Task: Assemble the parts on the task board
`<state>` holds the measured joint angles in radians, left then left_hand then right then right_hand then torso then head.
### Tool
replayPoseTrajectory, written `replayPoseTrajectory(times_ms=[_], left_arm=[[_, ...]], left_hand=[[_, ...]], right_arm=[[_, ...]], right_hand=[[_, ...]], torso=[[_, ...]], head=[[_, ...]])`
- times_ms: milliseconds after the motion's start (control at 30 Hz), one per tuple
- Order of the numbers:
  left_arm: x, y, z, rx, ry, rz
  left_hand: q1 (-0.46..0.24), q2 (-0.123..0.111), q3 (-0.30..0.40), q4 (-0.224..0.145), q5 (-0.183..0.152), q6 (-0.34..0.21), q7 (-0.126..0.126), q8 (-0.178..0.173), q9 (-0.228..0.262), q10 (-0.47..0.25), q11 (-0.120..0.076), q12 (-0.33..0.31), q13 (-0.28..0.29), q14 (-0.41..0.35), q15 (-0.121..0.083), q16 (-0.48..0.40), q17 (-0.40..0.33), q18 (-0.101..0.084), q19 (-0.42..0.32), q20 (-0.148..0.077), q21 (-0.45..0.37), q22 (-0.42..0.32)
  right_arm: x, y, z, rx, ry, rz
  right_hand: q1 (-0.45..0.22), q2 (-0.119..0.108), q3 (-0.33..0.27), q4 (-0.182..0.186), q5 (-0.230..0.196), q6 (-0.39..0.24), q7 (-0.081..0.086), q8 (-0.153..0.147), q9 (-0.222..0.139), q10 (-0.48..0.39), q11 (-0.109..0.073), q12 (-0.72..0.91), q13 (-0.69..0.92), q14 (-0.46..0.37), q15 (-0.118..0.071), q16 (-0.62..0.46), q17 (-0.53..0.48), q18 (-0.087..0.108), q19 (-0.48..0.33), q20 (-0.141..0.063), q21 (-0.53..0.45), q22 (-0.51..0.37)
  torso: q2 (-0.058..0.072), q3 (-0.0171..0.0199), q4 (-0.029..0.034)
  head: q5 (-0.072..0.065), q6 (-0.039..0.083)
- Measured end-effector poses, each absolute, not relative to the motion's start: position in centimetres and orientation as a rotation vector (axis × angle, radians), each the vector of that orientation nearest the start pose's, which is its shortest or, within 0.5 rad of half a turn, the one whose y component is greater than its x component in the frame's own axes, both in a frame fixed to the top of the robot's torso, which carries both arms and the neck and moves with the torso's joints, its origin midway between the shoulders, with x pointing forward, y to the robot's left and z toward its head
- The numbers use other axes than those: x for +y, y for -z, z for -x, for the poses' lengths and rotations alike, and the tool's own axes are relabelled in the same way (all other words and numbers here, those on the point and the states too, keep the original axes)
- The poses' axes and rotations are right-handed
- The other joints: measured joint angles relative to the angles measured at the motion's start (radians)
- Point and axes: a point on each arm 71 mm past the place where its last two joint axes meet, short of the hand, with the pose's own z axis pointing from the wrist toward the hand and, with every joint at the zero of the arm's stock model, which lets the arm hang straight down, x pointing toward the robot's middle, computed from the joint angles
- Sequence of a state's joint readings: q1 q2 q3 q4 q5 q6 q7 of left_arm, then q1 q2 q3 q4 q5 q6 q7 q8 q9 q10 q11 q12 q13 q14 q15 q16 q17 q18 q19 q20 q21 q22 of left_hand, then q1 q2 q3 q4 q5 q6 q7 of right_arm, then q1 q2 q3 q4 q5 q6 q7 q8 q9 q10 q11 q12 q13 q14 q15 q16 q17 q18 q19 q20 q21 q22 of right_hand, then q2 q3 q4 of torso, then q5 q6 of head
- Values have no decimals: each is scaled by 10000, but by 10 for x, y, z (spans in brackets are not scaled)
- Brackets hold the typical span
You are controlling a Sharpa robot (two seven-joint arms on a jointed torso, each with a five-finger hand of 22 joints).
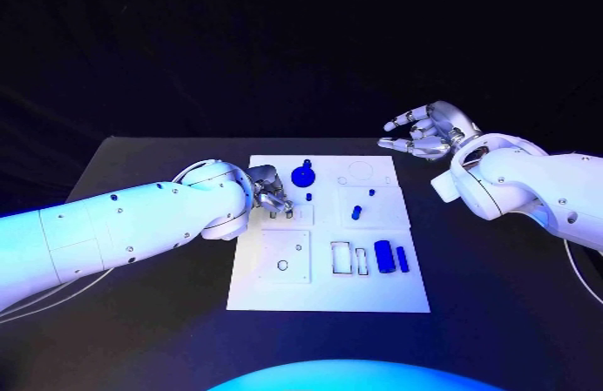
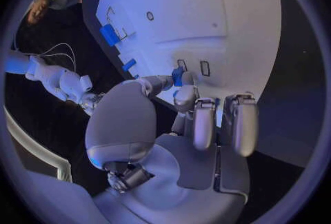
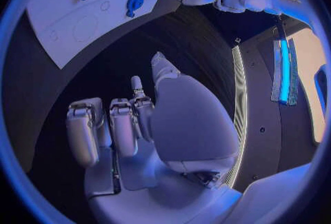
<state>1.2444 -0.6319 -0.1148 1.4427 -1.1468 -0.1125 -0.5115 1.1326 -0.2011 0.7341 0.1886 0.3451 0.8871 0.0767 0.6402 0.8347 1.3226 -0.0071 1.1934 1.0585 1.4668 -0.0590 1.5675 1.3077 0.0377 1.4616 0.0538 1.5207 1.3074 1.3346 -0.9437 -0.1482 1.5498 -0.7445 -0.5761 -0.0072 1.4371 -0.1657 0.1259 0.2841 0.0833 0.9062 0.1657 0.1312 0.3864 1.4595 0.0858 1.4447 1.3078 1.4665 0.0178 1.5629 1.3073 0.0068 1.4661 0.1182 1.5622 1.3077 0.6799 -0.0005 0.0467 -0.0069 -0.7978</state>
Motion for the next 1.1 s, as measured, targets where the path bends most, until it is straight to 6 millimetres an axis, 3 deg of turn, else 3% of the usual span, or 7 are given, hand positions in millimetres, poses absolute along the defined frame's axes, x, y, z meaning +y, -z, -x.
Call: replayPoseTrajectory(times_ms=[467,1100], left_arm=[[136,224,-491,21243,4683,1282],[135,225,-491,21505,4623,1069]], left_hand=[[0,-1,0,0,51,66,1,-17,-1,0,1,-1,-1,0,0,0,-1,0,0,0,0,0],[-3,-3,0,0,51,68,1,-48,-6,-1,2,-1,-2,0,1,0,-2,1,-1,0,-1,0]], right_arm=[[-263,152,-495,15236,-8239,-5684],[-263,153,-495,15265,-8220,-5683]], right_hand=[[0,0,0,0,0,0,0,0,0,0,0,0,2,0,0,0,8,0,0,0,0,-2],[0,0,0,0,0,0,0,42,-1,0,0,0,0,-36,-36,0,6,0,0,0,0,-3]], torso=[[7,6,-4],[10,12,-9]], head=[[55,-30],[32,-87]])
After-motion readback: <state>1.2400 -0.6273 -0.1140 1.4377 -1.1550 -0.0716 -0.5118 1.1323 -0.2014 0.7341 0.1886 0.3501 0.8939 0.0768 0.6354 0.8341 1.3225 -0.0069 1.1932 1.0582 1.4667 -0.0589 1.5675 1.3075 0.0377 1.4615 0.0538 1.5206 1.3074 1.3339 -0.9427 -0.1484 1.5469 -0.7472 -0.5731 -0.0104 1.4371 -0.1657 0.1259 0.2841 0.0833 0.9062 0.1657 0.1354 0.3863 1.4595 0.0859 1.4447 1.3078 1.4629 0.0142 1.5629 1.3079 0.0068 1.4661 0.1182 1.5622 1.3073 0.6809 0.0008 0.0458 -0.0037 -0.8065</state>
